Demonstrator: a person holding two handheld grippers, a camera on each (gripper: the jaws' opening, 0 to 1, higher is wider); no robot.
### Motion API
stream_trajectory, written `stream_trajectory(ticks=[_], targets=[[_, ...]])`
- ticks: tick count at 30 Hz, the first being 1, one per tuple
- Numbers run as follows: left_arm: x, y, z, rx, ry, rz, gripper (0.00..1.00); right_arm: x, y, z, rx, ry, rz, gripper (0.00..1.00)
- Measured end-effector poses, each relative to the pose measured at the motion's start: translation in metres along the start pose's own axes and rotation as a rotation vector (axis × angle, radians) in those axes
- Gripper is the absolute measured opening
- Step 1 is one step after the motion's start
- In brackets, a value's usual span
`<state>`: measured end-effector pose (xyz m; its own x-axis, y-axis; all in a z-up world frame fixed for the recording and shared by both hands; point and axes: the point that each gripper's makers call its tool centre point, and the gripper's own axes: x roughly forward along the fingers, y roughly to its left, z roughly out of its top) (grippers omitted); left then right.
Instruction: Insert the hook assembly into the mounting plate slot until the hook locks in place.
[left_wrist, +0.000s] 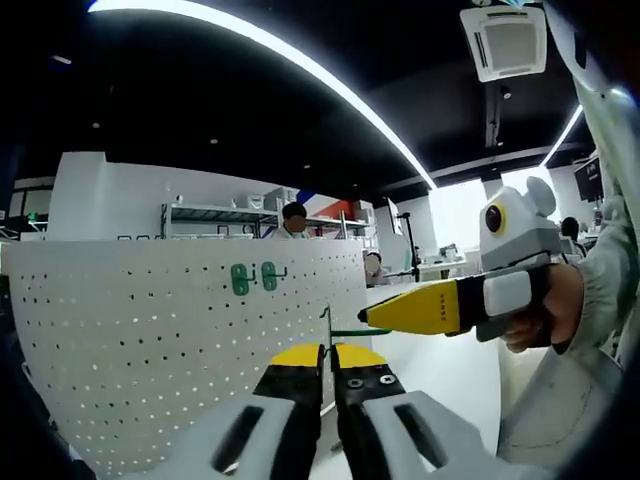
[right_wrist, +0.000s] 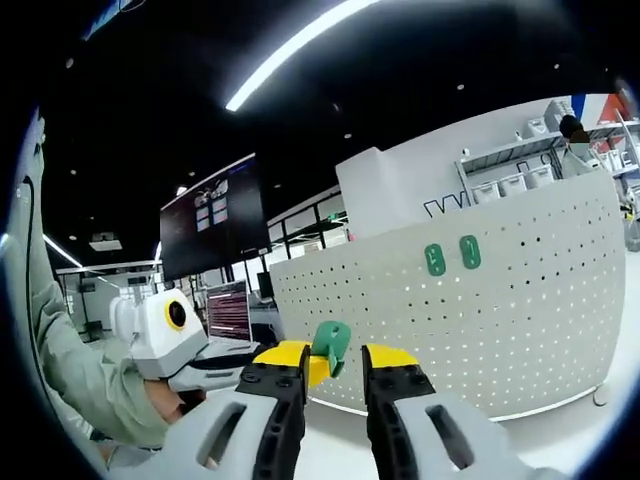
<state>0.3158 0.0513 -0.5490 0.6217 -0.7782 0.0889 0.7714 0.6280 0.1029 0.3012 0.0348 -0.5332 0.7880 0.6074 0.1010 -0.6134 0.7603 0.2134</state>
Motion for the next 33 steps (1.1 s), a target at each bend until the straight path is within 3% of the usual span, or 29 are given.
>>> stream_trajectory(ticks=[17, 24, 33], targets=[[0.0, -0.011, 0.014, -0.004, -0.04, -0.032, 0.03, 0.005, 0.006, 0.005, -0.009, -0.003, 0.029, 0.06], [0.0, -0.013, 0.014, -0.007, -0.04, -0.034, 0.03, 0.003, 0.008, 0.005, 0.027, -0.001, 0.038, 0.02], [0.001, -0.014, 0.014, 0.0, -0.038, -0.034, 0.03, 0.002, 0.009, 0.005, -0.011, -0.003, 0.029, 0.01]])
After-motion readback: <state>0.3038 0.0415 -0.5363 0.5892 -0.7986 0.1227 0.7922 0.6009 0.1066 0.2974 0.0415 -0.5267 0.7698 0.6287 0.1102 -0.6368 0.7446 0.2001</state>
